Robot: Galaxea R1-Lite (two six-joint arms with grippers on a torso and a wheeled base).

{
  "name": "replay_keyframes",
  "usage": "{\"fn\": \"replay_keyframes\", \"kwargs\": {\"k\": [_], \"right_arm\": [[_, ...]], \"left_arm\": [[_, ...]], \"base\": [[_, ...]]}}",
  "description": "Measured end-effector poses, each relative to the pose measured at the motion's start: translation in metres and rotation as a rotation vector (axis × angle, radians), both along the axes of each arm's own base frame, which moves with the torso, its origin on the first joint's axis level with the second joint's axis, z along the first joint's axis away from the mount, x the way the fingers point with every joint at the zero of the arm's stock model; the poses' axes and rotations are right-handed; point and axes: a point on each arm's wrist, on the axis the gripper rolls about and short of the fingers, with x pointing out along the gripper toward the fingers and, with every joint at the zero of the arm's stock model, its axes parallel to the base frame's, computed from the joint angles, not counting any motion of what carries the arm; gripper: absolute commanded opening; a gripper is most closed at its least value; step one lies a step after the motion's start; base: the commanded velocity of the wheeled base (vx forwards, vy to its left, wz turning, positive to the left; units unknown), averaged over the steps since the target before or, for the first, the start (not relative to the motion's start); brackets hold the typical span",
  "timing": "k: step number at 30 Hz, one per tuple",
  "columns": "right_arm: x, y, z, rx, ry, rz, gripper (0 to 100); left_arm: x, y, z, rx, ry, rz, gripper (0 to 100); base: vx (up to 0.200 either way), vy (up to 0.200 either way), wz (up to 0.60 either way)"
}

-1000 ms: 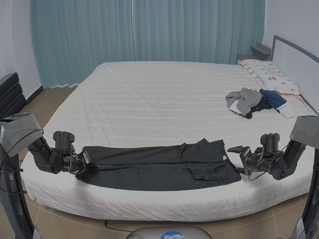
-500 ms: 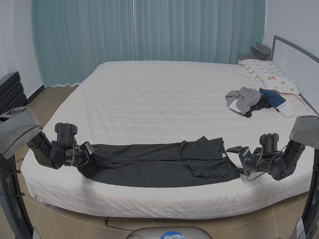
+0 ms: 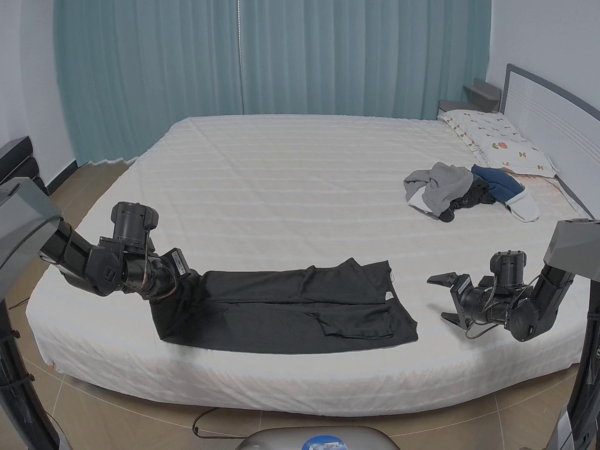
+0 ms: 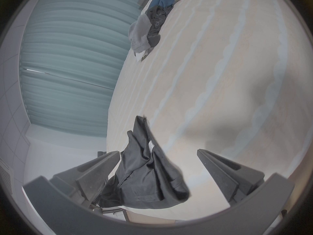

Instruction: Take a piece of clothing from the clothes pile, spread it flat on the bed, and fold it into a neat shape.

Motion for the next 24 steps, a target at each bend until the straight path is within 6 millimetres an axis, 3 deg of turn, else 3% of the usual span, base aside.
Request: {"fn": "replay_keyframes", "kwargs": {"k": [6,19,24], "right_arm": [[-0.001,0.000,-0.001,0.020,0.010,-0.013,100],[0.000,0.000,0.000,0.027,0.010,-0.017,100],[0.000,0.000,-0.001,0.027,0.009,-0.016,100]], "left_arm": [[-0.002,-0.034,0.024,0.025,-0.045,-0.054,0],[-0.002,-0.092,0.047,0.047,-0.047,-0.169,0],[0.006,-0.115,0.042,0.084,-0.059,-0.169,0]], "base": [[0.000,-0.200,0.00],[0.000,-0.200,0.00],[0.000,0.000,0.00]]}}
